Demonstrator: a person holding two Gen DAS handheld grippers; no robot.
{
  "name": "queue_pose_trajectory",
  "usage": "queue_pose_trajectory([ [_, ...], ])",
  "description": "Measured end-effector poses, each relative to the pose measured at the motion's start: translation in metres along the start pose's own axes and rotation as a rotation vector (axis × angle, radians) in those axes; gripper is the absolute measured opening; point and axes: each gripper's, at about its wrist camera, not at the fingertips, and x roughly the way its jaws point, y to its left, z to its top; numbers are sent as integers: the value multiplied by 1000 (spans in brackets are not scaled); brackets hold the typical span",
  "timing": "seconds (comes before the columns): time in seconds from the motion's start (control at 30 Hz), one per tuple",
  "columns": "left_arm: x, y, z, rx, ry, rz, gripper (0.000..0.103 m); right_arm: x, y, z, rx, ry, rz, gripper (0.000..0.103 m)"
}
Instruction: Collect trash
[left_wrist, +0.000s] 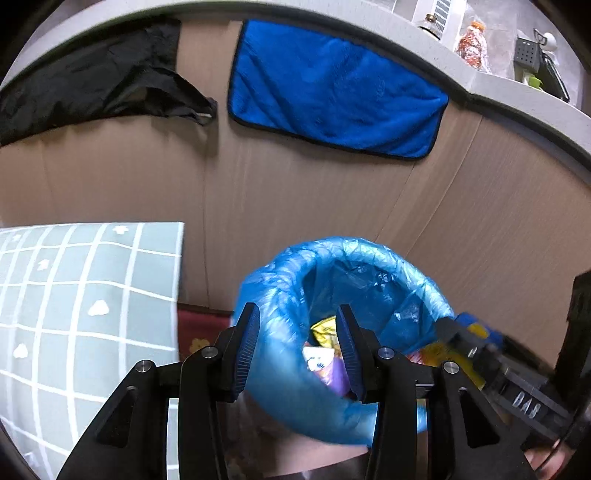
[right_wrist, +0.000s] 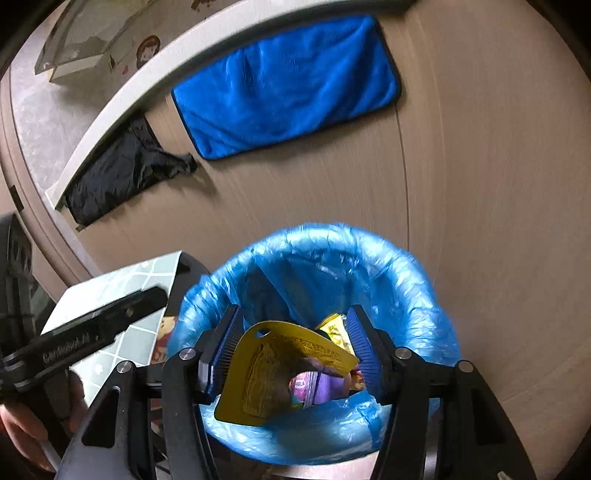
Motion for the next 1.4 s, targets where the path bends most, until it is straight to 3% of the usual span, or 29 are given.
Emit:
queue_pose_trajectory([
  [0.3,-95,5,-30,49,-88,16,45,-71,33,-15,-71,-89,-69,61],
  [0.37,-108,7,-33,44,-93,4,45,-81,46,-11,-127,-109,-78,70],
  [0.47,-124,13,-38,46,-84,12,45,-92,56,1,-145,-122,-94,70],
  [0.57,-145,22,-46,45,-101,27,45,-113,67,4,-115,-158,-29,70],
  [0.77,-171,36,-60,8,-121,24,45,-130,82,-15,-168,-148,-102,70],
  [1.03,-170,50,-68,-13,-105,19,45,-100,38,-59,-21,-27,-113,70],
  [1.2,-149,58,-62,-44,-72,4,45,-59,17,-64,74,50,-49,70],
  [1.4,-121,62,-53,-53,-32,3,45,-12,48,-26,-95,23,-52,70],
])
